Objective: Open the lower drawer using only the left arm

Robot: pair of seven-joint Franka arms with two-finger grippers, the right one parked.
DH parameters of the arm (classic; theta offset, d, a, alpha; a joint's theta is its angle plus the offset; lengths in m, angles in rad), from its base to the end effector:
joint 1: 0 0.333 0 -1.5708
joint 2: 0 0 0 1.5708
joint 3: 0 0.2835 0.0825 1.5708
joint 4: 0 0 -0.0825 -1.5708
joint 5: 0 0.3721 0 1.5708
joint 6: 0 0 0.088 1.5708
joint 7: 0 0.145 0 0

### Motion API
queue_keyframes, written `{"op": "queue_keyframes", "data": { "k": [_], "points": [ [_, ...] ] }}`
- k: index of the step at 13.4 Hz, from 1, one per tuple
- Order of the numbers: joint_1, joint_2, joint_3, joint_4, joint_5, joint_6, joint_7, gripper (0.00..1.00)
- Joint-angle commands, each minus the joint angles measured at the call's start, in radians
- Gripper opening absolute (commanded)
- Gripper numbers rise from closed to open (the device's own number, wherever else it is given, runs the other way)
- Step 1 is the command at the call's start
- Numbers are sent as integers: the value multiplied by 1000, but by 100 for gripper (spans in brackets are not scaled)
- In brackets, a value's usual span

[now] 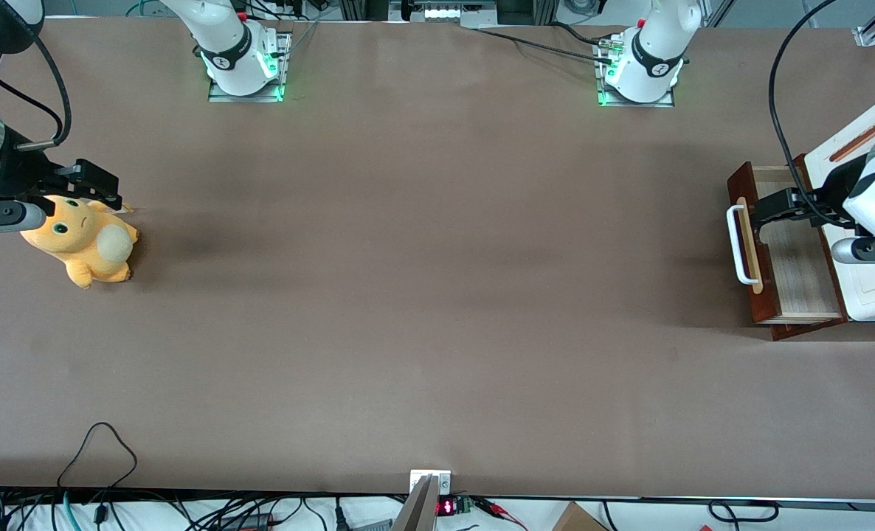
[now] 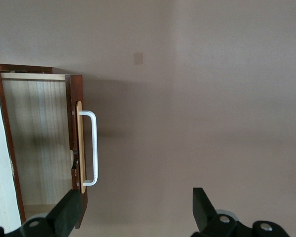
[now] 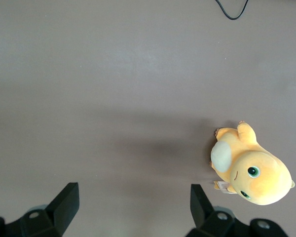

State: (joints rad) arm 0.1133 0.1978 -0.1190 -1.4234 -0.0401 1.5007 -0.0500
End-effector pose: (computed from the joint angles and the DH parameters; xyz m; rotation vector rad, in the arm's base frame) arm 0.5821 -0.0040 0.5049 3.0750 0.0689 -0.1860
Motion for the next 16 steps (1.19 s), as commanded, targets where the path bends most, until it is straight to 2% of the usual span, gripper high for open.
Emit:
{"op": "queue_keyframes", "data": {
  "k": [1,2,3,7,12,16],
  "points": [
    [-38,-61,1,-23,12,-13,22,100],
    [-113,-60,51,-22,50,-14,22,100],
    [-159,-58,91,-23,55,-14,21,100],
    [-130,-80,90,-32,13,-13,25,100],
    [-116,-109,88,-126,11,67,53,100],
    [-116,-118,88,-144,11,114,53,100]
  ]
}}
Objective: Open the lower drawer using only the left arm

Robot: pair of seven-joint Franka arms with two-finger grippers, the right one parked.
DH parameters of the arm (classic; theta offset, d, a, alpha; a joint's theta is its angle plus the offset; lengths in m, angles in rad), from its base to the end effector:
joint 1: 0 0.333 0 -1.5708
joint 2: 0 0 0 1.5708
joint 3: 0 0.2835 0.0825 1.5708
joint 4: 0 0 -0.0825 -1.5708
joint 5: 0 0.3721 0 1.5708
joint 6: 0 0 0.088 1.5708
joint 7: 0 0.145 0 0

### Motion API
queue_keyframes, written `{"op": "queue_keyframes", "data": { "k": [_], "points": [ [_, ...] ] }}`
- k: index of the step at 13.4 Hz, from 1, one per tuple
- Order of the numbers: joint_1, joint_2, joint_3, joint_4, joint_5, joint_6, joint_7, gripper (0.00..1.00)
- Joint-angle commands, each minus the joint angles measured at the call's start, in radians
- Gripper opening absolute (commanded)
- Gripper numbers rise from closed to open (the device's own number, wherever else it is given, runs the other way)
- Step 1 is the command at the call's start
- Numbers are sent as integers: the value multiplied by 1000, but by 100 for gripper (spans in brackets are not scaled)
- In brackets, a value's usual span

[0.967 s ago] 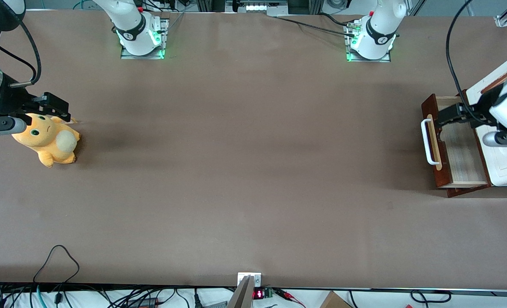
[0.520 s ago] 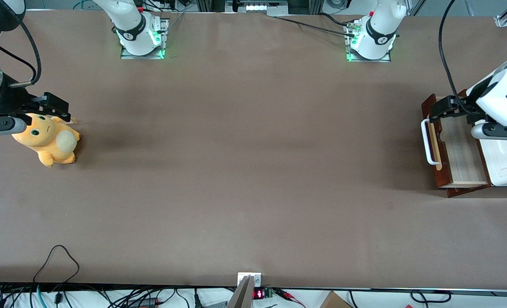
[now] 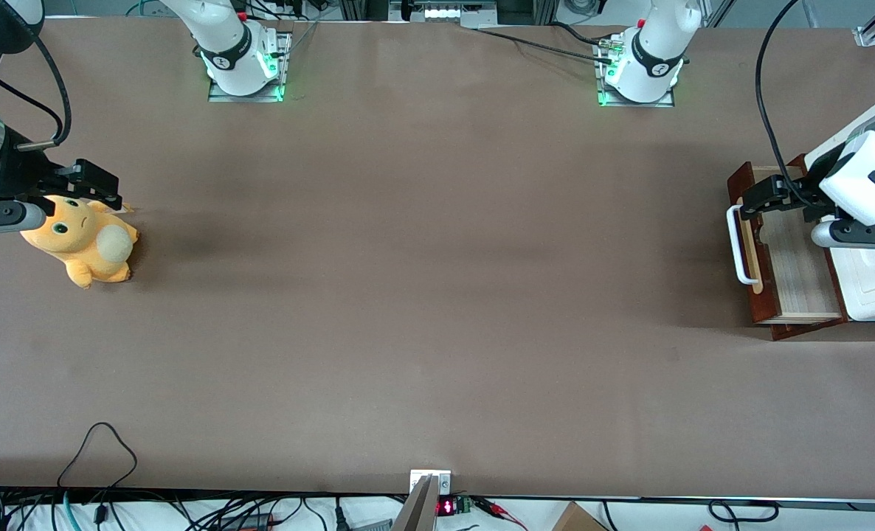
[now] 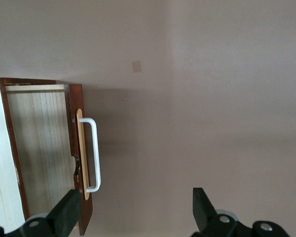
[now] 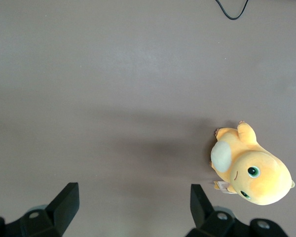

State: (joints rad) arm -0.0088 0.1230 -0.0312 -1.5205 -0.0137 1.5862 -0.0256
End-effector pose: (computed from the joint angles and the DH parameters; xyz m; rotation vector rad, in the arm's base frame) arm 0.5728 -0.0241 0.5097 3.1246 -0.0214 -0.0903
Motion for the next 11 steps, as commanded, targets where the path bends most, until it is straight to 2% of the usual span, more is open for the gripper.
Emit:
{"op": "queue_keyframes", "data": {
  "k": [1,3,4,8,11],
  "points": [
    [6,-57,1,-67,-15,37,29,100],
    [6,-104,1,-147,-15,99,29,100],
    [6,-105,1,-142,-15,87,29,100],
    [-2,-73,1,-47,0,-23,20,100],
    [-2,-57,0,-6,-2,-28,18,100]
  ]
}}
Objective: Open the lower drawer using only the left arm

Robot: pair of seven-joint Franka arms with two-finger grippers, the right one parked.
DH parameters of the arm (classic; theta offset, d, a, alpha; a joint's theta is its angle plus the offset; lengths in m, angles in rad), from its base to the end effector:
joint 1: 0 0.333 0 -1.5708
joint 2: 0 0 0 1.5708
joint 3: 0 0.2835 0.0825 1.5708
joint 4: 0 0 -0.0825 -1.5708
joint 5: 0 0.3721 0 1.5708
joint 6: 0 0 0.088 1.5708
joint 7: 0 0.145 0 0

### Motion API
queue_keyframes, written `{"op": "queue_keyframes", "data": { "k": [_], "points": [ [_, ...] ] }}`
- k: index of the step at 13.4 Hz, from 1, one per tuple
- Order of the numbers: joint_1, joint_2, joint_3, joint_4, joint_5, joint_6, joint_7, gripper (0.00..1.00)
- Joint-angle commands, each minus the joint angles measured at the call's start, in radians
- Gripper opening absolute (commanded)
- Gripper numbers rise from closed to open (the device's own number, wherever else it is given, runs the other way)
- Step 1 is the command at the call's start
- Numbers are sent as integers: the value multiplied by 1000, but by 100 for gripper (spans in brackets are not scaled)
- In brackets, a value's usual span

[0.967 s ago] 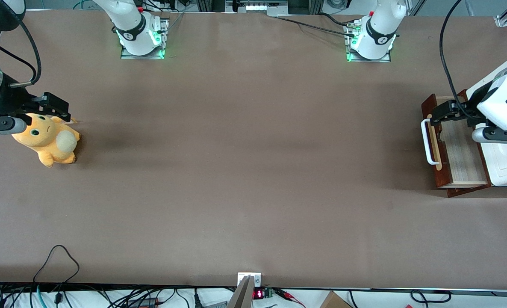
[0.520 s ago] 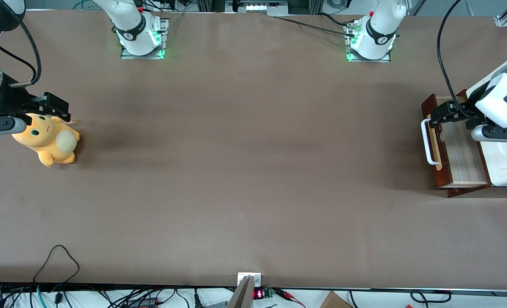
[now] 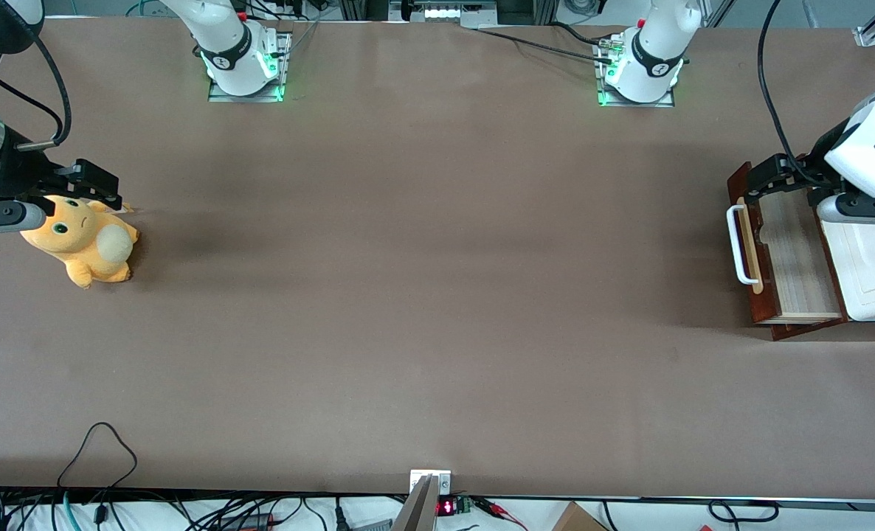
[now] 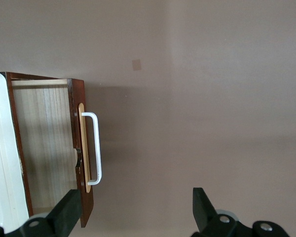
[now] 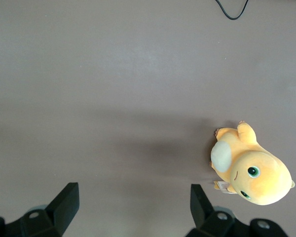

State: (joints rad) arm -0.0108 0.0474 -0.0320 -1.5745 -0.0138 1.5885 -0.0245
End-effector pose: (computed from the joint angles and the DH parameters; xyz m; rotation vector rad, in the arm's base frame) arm 0.5542 -0.0254 0.5278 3.1269 -0.0279 -0.0530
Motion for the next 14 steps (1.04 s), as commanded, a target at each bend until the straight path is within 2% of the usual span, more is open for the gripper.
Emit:
{"op": "queue_keyframes", "data": {
  "k": [1,14],
  "points": [
    [2,17,1,48,-2,-35,21,100],
    [5,20,3,83,-11,-32,8,100]
  ]
}}
